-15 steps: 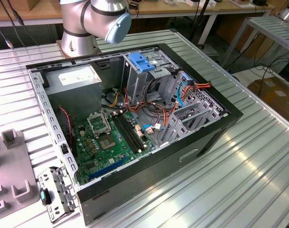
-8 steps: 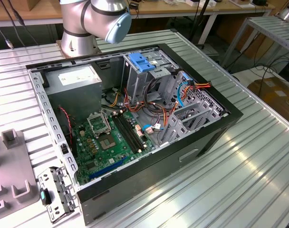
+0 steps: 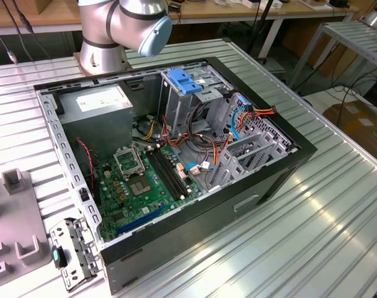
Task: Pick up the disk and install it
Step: 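Pick up the disk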
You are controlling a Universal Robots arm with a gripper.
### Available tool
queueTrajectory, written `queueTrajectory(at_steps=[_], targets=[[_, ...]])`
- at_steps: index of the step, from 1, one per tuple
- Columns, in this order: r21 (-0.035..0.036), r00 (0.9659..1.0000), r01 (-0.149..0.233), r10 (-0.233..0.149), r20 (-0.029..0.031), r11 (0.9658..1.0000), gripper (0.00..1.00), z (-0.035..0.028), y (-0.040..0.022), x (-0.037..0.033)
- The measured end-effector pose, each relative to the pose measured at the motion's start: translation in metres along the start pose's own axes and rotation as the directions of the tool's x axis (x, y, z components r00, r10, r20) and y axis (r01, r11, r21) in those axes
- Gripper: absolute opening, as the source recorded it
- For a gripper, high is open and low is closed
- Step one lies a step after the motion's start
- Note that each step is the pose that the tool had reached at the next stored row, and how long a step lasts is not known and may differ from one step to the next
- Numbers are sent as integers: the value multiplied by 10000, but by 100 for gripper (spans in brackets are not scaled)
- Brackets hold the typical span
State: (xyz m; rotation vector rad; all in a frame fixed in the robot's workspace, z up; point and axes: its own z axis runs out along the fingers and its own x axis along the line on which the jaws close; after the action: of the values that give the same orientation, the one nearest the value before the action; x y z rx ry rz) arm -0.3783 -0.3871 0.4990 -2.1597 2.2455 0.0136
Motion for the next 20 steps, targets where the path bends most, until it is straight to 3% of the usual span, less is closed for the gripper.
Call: queueTrajectory(at_steps=[7, 12, 20], targets=[[0, 10000, 0, 0, 0, 10000, 37, -2, -48, 136], [1, 10000, -1, 1, 0, 10000, 37, -1, -129, 161], [0, 10000, -1, 1, 0, 10000, 37, 2, -326, 166]])
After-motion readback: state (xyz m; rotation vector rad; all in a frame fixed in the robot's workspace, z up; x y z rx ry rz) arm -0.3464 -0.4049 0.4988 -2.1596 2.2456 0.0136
